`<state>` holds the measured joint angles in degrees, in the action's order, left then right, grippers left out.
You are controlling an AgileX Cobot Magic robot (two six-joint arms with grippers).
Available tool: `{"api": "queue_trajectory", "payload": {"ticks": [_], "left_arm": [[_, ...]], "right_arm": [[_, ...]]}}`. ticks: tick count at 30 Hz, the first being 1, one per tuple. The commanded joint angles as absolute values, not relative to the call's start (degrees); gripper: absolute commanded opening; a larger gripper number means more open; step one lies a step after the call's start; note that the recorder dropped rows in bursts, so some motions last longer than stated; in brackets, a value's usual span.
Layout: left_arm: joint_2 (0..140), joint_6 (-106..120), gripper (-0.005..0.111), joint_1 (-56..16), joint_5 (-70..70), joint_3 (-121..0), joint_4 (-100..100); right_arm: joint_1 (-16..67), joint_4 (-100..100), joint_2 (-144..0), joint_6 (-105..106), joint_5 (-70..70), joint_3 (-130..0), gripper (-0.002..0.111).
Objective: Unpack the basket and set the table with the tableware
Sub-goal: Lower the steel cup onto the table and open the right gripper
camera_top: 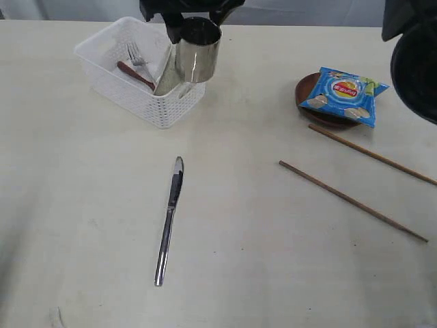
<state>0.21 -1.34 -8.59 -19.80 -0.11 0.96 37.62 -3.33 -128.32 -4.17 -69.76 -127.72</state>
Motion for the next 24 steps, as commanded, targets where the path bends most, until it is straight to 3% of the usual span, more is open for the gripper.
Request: {"api": "queue_trajectory", "payload": {"ticks": [1, 10, 24], "left_arm": [[0.0, -1.3, 0.000, -9.0, -19.6, 0.0, 1.2], [0.0, -1.3, 0.000, -9.0, -19.6, 0.0, 1.2], [0.0, -1.3, 0.000, -9.0, -19.6, 0.0, 1.2]], "right_arm": [[37.6, -2.7, -128.0, -4.8, -70.0, -124.9, 0.056], [36.7, -4.1, -125.2, -4.3, -70.0, -111.0, 0.056], [36.5, -2.2, -128.0, -3.0, -70.0, -109.9, 0.056]]}}
